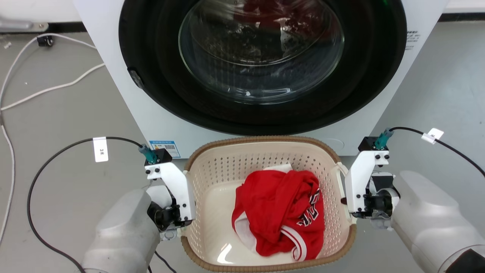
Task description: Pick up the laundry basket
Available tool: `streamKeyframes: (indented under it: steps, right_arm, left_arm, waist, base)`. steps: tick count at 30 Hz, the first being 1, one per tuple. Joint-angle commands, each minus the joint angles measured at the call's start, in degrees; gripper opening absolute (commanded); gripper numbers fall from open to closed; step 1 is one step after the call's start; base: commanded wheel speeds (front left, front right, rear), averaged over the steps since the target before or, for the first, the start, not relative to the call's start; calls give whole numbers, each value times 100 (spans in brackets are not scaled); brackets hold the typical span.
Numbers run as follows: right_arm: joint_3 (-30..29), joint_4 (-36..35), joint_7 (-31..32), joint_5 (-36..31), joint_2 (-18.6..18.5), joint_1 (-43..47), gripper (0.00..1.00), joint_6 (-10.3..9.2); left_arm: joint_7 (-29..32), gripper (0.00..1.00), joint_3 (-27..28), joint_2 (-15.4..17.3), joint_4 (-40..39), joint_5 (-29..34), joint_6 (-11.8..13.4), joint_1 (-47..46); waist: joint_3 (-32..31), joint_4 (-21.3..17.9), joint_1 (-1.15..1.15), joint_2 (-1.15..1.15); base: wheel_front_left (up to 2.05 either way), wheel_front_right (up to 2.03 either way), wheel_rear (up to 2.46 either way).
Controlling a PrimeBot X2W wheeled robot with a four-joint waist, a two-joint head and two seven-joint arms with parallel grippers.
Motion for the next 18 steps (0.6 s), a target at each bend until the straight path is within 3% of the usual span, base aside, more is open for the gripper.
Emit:
streamKeyframes:
  steps: [1, 18]
  right_arm:
    - [2, 67, 154, 46, 99, 82, 0, 38]
    - [-101, 319, 904, 182, 300, 265, 0, 36]
  left_arm:
    - [41, 0, -22, -79, -58, -84, -74, 31]
    - [497, 0, -263, -125, 17, -420, -75, 319]
  waist:
    - [-148, -4, 1, 0]
    - [-494, -24, 1, 0]
  base:
    - [0, 0, 0]
    - [0, 0, 0]
